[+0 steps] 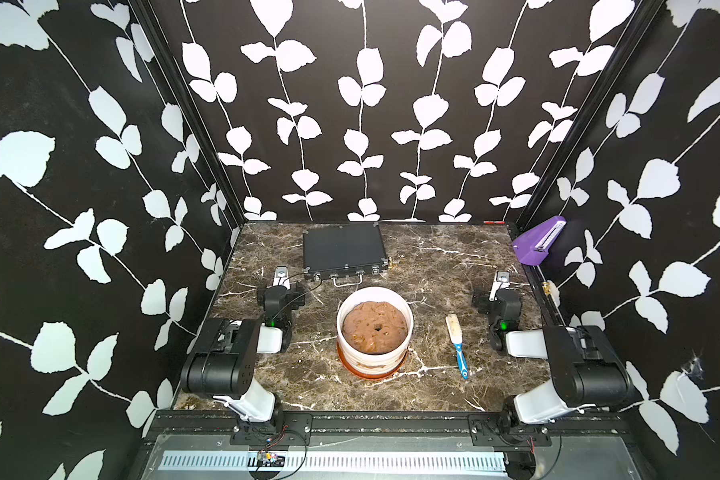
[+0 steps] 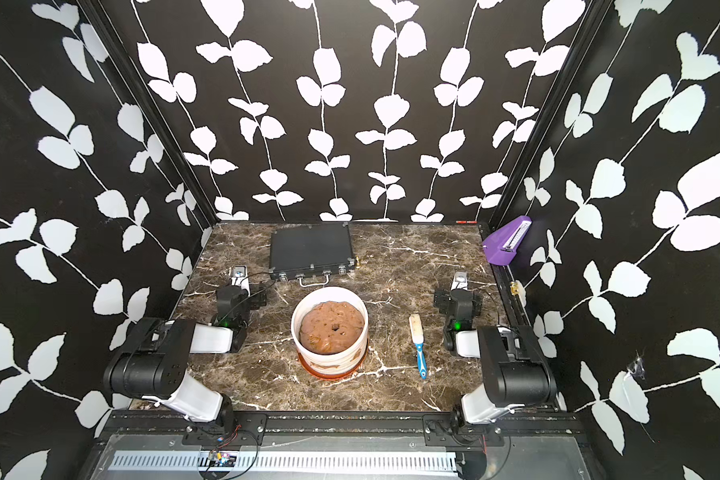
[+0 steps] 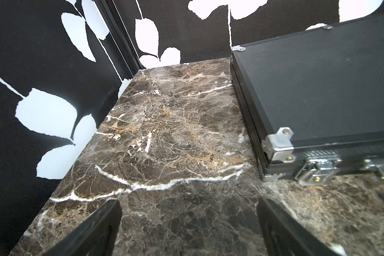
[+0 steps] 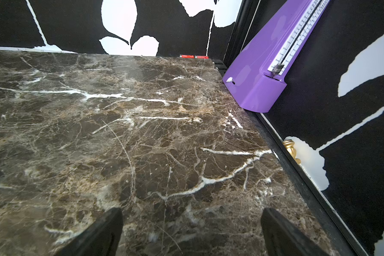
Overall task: Scrub the dried mud off the ceramic pot
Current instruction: Pick up the brush from the center of the board.
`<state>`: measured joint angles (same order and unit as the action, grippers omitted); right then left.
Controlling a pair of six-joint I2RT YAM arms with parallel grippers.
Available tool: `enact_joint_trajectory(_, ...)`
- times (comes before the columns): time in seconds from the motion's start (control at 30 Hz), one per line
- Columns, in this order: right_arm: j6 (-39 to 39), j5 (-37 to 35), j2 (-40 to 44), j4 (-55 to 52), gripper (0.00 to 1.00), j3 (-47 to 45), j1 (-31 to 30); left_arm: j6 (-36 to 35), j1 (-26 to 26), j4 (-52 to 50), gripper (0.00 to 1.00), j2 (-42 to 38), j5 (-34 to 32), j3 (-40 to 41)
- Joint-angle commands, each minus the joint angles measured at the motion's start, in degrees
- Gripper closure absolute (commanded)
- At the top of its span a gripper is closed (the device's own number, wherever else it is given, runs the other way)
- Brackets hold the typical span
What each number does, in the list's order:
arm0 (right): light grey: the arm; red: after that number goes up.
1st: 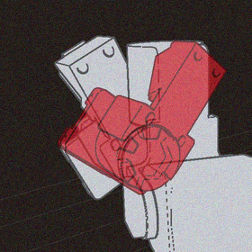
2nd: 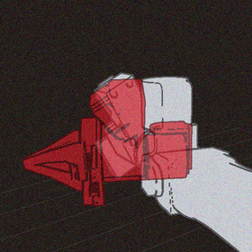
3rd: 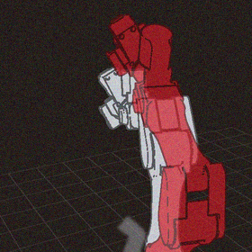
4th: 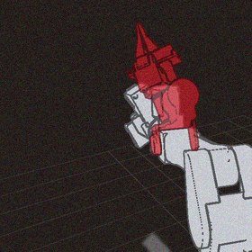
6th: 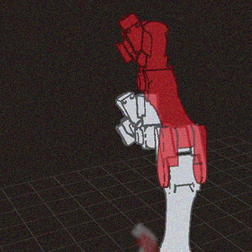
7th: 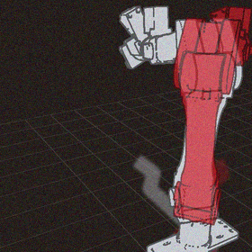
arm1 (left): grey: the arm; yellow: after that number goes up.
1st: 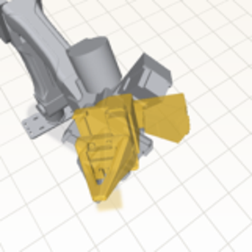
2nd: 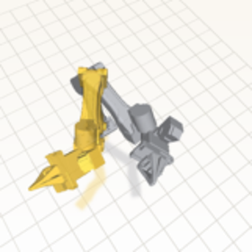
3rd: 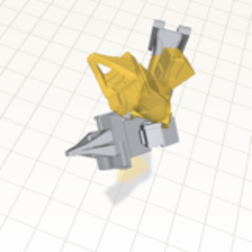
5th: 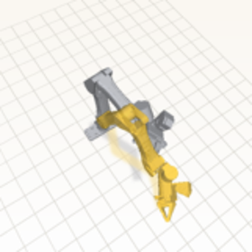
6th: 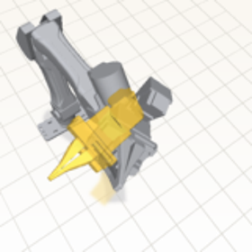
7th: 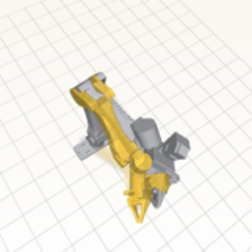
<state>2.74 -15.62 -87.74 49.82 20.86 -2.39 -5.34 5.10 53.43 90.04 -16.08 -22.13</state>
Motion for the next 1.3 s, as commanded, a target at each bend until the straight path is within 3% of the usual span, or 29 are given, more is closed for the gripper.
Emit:
enact_joint_trajectory(0.0,-0.4,0.0,0.4,1.2,0.01,0.8,-0.4,0.5,0.2,0.0,0.01,-0.9,0.2,0.1)
enact_joint_trajectory(0.4,-0.4,-0.1,0.4,1.4,0.01,0.7,-0.4,0.5,0.1,1.0,0.01,-0.6,0.1,0.2)
enact_joint_trajectory(0.47,0.1,-3.6,2.3,-1.5,0.01,1.9,-0.6,0.4,0.1,1.6,0.01,-1.3,-0.2,0.3)
enact_joint_trajectory(0.53,1.0,-7.0,9.5,-21.6,0.01,9.9,-1.5,-0.9,0.6,-6.9,0.01,-7.0,0.4,-2.7)
enact_joint_trajectory(0.6,8.7,-10.7,14.7,-41.3,0.01,20.9,-1.7,1.3,1.4,-25.1,0.01,-14.8,-3.1,-9.7)
enact_joint_trajectory(0.67,19.8,-6.6,18.2,-57.0,0.01,31.5,-1.7,9.9,1.7,-34.7,0.01,-20.9,-11.0,-15.2)
enact_joint_trajectory(0.73,31.2,-5.4,19.9,-61.1,0.01,34.1,-1.7,22.0,1.7,-50.9,0.01,-26.2,-13.8,-22.3)
enact_joint_trajectory(0.77,37.8,0.5,20.4,-63.5,0.0,34.5,-0.3,25.5,1.7,-57.4,0.01,-28.1,-10.9,-24.8)
enact_joint_trajectory(0.8,38.3,11.7,19.9,-61.5,0.01,34.7,1.1,27.8,1.8,-61.1,0.02,-29.6,-5.1,-26.1)
enact_joint_trajectory(0.83,38.1,14.1,18.9,-67.5,0.01,37.5,-0.3,29.1,2.2,-63.1,0.05,-30.7,1.4,-26.5)
enact_joint_trajectory(0.9,38.2,6.9,18.0,-80.0,0.01,42.3,-8.0,31.8,5.0,-68.2,0.15,-33.6,8.1,-26.5)
enact_joint_trajectory(1.07,50.6,-15.9,20.0,-102.5,0.01,44.6,-25.0,34.2,13.0,-78.5,0.79,-43.8,11.4,-23.6)
enact_joint_trajectory(1.17,49.5,-19.9,29.6,-94.3,0.06,34.6,-27.3,34.6,17.5,-84.0,0.88,-46.3,11.8,-23.0)
enact_joint_trajectory(1.27,45.2,-8.9,38.6,-86.6,0.07,27.2,-24.3,33.8,19.7,-88.1,0.89,-46.5,11.8,-24.3)
